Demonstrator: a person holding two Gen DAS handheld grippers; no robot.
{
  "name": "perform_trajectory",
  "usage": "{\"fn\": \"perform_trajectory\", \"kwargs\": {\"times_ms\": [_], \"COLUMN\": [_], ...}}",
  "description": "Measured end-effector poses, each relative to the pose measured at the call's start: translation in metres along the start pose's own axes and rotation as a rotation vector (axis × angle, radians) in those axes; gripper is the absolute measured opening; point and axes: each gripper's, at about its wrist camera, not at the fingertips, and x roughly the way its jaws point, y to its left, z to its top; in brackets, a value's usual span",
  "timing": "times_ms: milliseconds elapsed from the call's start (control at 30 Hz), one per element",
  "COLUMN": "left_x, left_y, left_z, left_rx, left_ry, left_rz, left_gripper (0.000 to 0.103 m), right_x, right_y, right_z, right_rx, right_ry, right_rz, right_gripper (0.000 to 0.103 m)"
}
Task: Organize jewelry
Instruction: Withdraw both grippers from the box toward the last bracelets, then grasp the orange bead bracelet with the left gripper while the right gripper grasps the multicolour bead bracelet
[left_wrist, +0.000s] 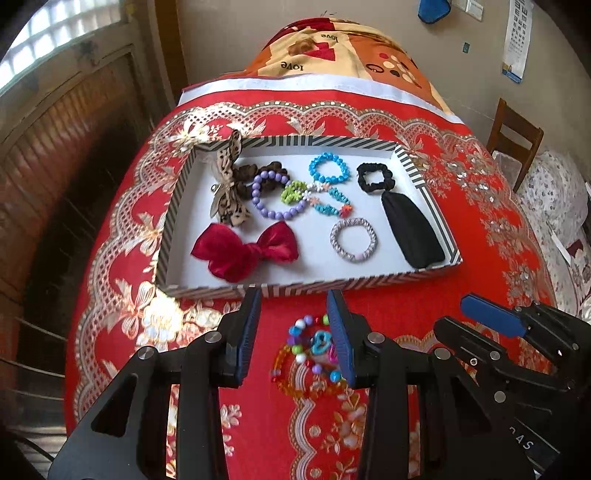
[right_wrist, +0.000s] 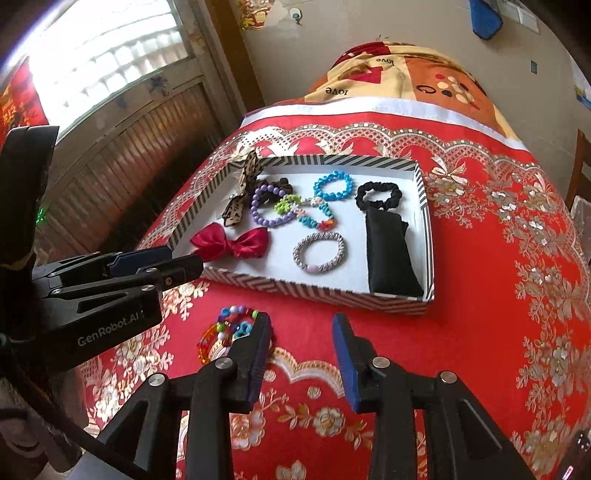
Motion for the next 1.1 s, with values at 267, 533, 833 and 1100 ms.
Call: {"fn": "perform_trajectory", "kwargs": {"times_ms": [267, 533, 833, 1100], "left_x": [0.002, 0.024, 0.050, 0.060], "left_y": [0.036, 0.054, 0.040, 0.036], "left_z": [-0.016, -0.038, -0.056, -0.061], "left_rx": [-0.119, -0.170, -0.131, -0.098], "left_ry": [0.052, 0.151, 0.238, 0.251], "left_rz": [-0.022, -0.035, -0.054, -0.042], "left_gripper": [0.037, 0.037, 0.037, 0.037], "right_x": [0.003, 0.032, 0.069, 0.099], "right_y": [0.003, 0.002, 0.009, 0.022], "right_z": [-0.015, -0.029, -0.015, -0.005], "right_rx": [-0.022, -0.030, -0.095, -0.172], "right_ry": [0.032, 0.098, 0.135, 0.173], "right_rz": [0.012, 0.042, 0.070, 0.067], "right_gripper": [0.034, 0.033, 0.033, 0.033]}}
